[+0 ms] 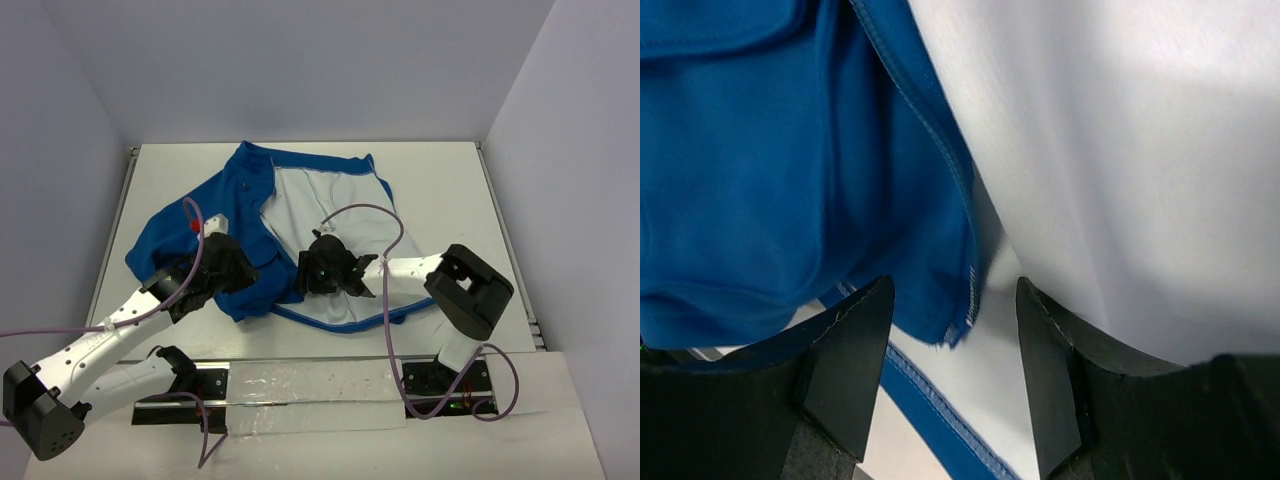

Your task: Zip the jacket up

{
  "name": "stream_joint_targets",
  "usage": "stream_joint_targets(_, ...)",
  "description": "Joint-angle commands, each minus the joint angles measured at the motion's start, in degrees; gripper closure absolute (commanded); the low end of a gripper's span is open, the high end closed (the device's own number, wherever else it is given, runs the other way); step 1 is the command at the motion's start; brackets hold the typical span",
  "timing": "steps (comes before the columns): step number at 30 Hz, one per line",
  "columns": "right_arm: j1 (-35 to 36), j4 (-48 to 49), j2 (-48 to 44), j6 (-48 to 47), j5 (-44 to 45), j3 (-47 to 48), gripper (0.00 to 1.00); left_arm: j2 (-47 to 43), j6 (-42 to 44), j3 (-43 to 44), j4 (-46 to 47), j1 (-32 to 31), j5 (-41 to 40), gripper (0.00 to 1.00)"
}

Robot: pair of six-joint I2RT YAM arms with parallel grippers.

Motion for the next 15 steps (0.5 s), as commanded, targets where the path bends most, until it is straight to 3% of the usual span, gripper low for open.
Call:
stream_joint_targets(1,0.4,1.0,2.6,-0.9,1.7,2.1,0.42,-1.1,-0.2,0.2,3.7,0.3,1.4,0.63)
stream_joint_targets(9,0.4,2.7,4.2,-1.2,-0.8,3.4,0.49,-1.2,-0.8,-2.2,8.2,0.3,6.0,0.57)
stream_joint_targets(12,0.4,3.1,3.3,-1.4,-0.8,3.5,0.62,-1.1,-1.9,-3.7,11.4,0.2,10.2,0.56)
stream_joint_targets(15,0.4,3.4,1.4,-2.0,-1.2,3.1,0.84,-0.8,-1.7,-5.0,13.7,-0.1,13.7,0.55)
